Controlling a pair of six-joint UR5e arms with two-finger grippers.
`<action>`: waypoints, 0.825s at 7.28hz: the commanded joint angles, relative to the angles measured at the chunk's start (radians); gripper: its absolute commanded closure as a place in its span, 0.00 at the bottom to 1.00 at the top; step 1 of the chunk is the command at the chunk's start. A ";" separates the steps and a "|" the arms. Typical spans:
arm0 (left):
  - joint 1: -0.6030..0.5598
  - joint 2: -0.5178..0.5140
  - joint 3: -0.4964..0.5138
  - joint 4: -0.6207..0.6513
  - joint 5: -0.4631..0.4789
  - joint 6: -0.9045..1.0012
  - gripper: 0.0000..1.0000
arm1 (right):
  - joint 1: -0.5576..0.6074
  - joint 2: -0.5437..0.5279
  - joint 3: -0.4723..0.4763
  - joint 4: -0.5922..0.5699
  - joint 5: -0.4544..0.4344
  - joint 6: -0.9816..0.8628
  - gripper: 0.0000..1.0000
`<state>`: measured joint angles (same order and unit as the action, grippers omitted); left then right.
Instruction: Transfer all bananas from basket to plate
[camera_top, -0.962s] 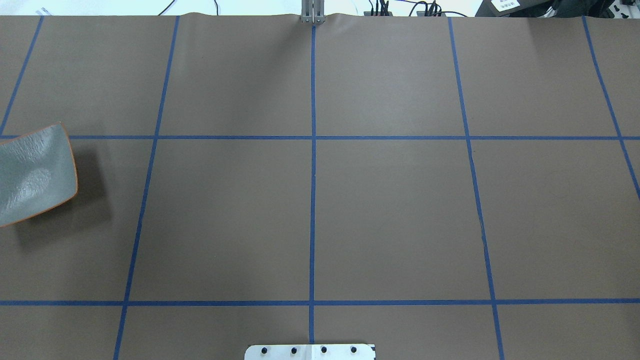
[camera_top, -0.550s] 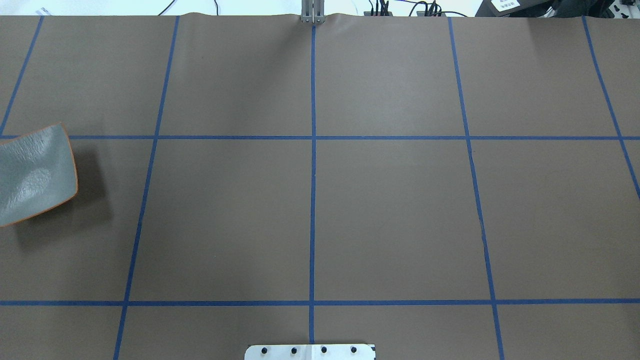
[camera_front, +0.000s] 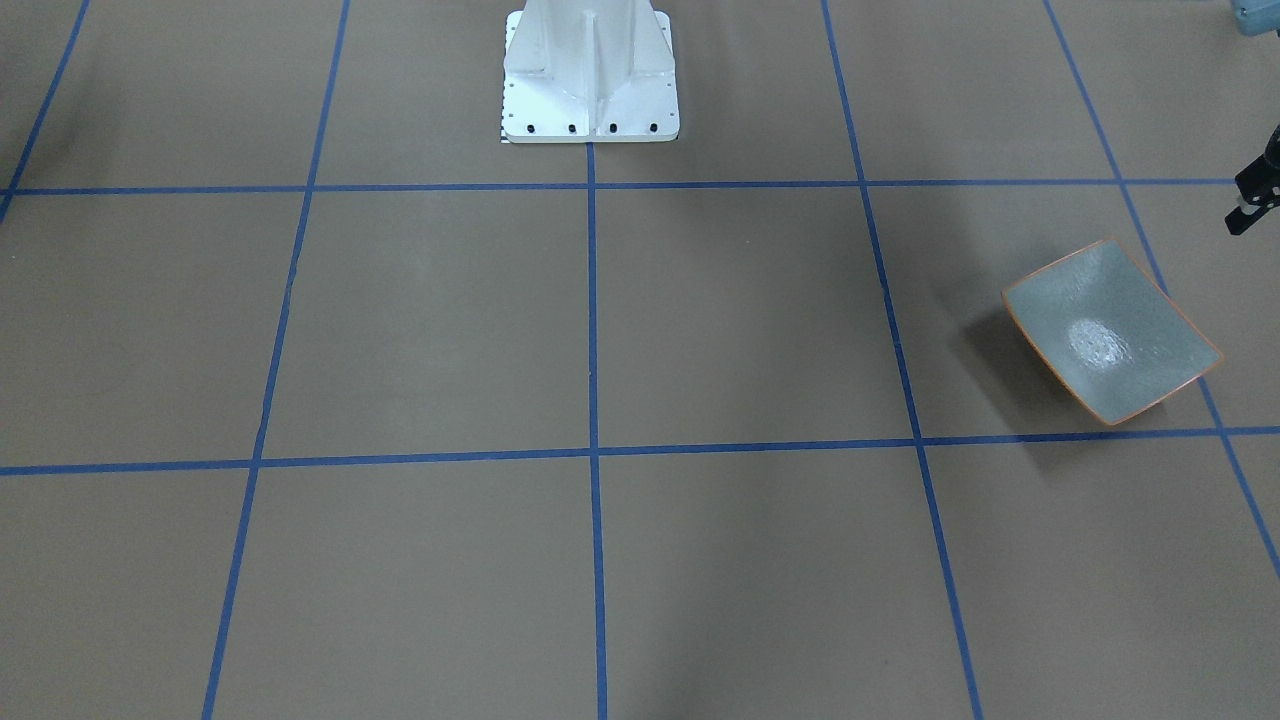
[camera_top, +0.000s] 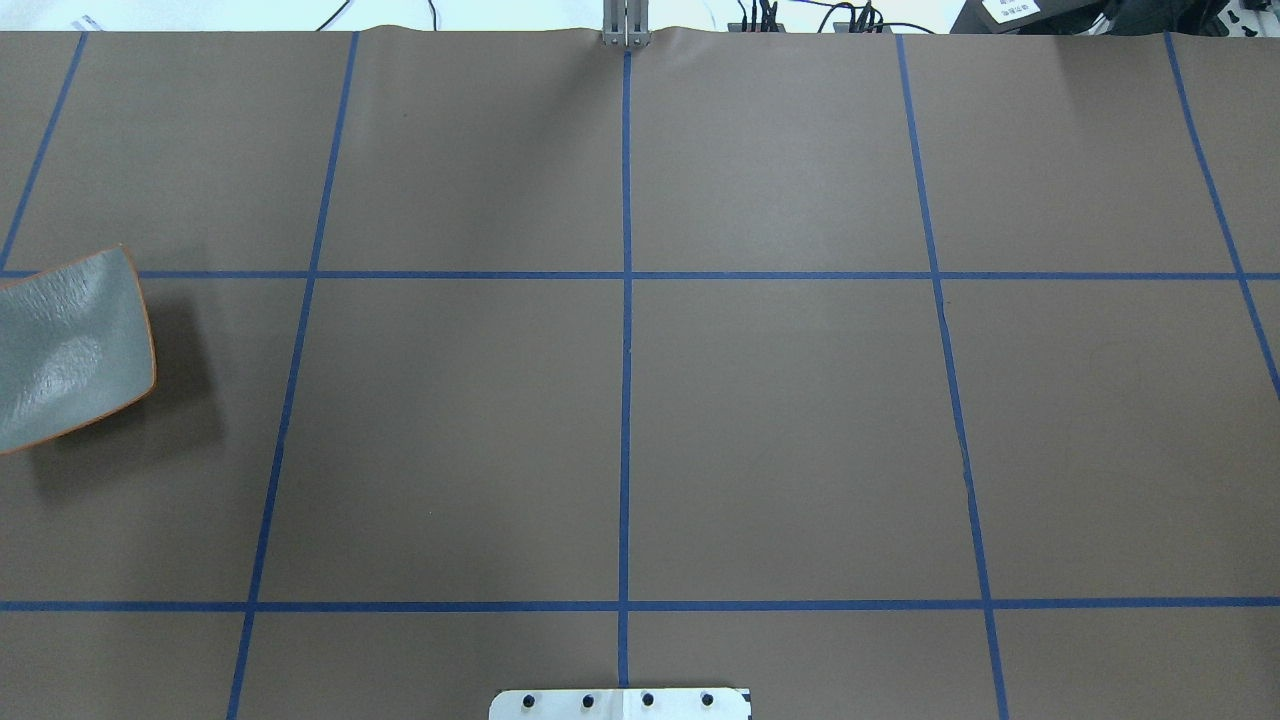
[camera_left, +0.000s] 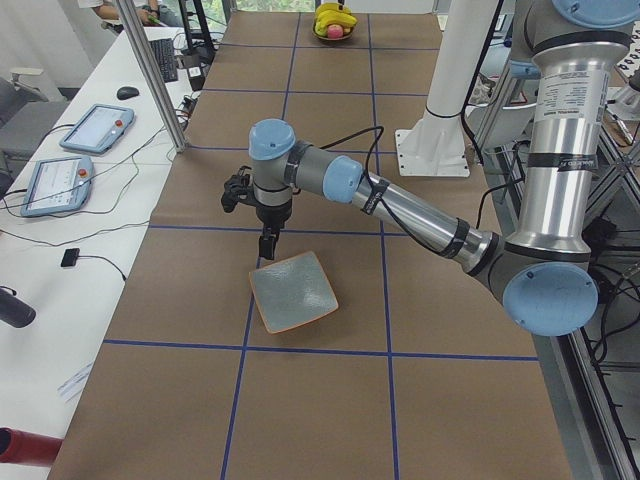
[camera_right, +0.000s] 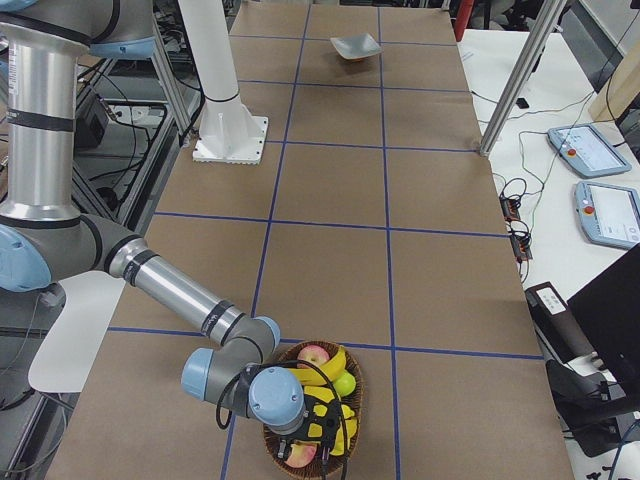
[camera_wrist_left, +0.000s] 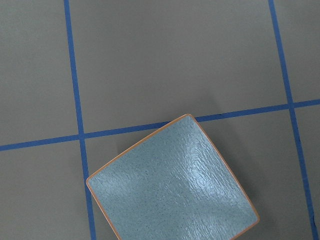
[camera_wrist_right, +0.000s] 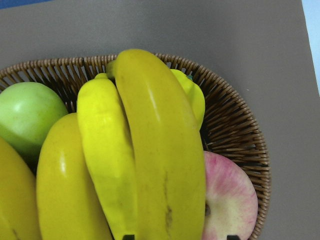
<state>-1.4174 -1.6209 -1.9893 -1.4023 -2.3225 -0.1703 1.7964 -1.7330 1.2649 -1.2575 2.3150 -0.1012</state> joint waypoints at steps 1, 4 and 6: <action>0.000 0.001 0.001 0.000 0.000 0.000 0.00 | 0.000 0.007 0.002 0.000 0.001 0.002 1.00; 0.000 -0.001 0.000 0.000 0.000 -0.005 0.00 | 0.043 0.039 0.019 0.000 0.029 -0.011 1.00; 0.000 -0.002 -0.002 -0.001 -0.002 -0.046 0.00 | 0.116 0.032 0.060 -0.011 0.041 -0.073 1.00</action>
<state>-1.4174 -1.6223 -1.9904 -1.4030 -2.3234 -0.2003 1.8685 -1.6980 1.3031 -1.2624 2.3471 -0.1339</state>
